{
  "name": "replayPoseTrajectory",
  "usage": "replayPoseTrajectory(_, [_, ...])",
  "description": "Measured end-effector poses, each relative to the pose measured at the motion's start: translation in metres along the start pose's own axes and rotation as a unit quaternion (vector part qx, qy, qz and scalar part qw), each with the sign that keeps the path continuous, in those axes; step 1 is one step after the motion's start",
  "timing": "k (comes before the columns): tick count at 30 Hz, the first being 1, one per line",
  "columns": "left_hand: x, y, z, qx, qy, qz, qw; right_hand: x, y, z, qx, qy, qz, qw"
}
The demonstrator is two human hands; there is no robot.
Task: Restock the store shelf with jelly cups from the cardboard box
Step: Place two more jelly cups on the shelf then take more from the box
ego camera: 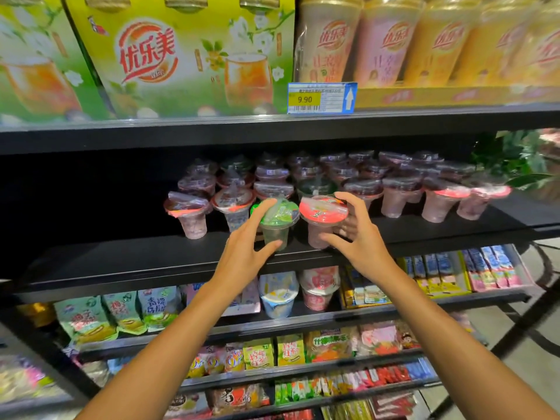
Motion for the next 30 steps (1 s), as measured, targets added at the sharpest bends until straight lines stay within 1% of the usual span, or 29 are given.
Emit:
replayPoseTrajectory(5, [0.004,-0.002,0.002,-0.011,-0.016,0.028,0.999,-0.002,0.0,-0.007,-0.035,0.0,0.03,0.999])
replayPoseTrajectory(9, [0.004,-0.006,0.002,0.001,-0.043,0.043,0.998,-0.003,-0.001,-0.004,-0.05,-0.009,0.056,0.997])
replayPoseTrajectory(14, [0.006,-0.011,-0.004,0.013,-0.022,0.048,0.999,-0.005,-0.008,-0.001,-0.058,-0.022,0.062,0.996])
replayPoseTrajectory(18, [0.018,-0.029,-0.009,0.041,0.028,0.034,0.998,0.007,-0.024,0.004,-0.065,-0.055,0.044,0.995])
replayPoseTrajectory(21, [0.04,-0.055,-0.007,0.054,0.111,-0.005,0.992,0.023,-0.046,0.006,-0.054,-0.09,-0.012,0.994])
replayPoseTrajectory(22, [0.048,-0.067,-0.007,0.044,0.14,-0.019,0.989,0.027,-0.056,0.009,-0.039,-0.1,-0.035,0.994])
replayPoseTrajectory(24, [0.059,-0.093,-0.008,-0.007,0.199,-0.04,0.979,0.029,-0.076,0.016,0.002,-0.131,-0.061,0.989])
replayPoseTrajectory(26, [0.06,-0.121,-0.003,-0.061,0.26,-0.021,0.964,0.016,-0.097,0.016,0.041,-0.16,-0.032,0.986])
replayPoseTrajectory(28, [0.05,-0.147,0.008,-0.089,0.279,0.015,0.956,-0.005,-0.118,0.011,0.073,-0.194,0.022,0.978])
replayPoseTrajectory(30, [0.031,-0.176,0.028,-0.089,0.269,0.077,0.956,-0.036,-0.144,-0.005,0.053,-0.204,0.084,0.974])
Point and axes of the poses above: each hand's wrist, its own y-axis towards the middle knuckle, its own x-axis out of the back of the hand, z = x × y, the point moved 5 cm from there along y, towards the middle knuckle, and after that the axes turned 5 degrees about y, right-handed, at the moved point
